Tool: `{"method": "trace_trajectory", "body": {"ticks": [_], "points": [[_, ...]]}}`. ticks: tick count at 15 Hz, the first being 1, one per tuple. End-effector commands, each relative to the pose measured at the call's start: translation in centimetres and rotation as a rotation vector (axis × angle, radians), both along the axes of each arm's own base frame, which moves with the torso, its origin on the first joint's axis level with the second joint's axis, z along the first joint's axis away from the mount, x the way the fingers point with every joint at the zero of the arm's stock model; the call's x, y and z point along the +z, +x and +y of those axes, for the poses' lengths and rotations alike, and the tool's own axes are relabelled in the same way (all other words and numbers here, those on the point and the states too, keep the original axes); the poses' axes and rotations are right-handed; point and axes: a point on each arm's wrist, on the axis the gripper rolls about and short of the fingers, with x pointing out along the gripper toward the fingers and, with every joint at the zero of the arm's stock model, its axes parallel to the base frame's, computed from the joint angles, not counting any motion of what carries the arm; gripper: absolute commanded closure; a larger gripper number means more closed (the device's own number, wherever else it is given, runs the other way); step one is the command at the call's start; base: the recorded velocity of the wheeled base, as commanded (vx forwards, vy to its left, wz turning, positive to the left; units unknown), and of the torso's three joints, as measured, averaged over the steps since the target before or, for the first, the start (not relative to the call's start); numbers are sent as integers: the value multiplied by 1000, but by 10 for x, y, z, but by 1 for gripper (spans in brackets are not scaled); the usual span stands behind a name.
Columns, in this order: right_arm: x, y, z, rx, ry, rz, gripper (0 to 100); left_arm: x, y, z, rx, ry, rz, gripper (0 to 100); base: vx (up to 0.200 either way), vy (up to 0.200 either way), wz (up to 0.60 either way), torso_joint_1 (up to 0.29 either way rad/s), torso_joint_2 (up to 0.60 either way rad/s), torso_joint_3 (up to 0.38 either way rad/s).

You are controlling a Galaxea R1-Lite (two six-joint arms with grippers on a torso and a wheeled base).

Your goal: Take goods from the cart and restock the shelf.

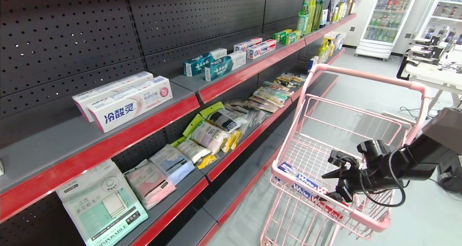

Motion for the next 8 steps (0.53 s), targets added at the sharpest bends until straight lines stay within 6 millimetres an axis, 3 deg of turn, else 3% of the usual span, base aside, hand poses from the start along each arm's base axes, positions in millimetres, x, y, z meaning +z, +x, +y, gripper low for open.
{"method": "trace_trajectory", "body": {"ticks": [1,8], "points": [[-8,8,-3,-10,0,16,0,0,0,0,0,0,1,0,0,0,0,0,0,0],[-12,20,9,23,3,74,0,0,0,0,0,0,1,0,0,0,0,0,0,0]]}}
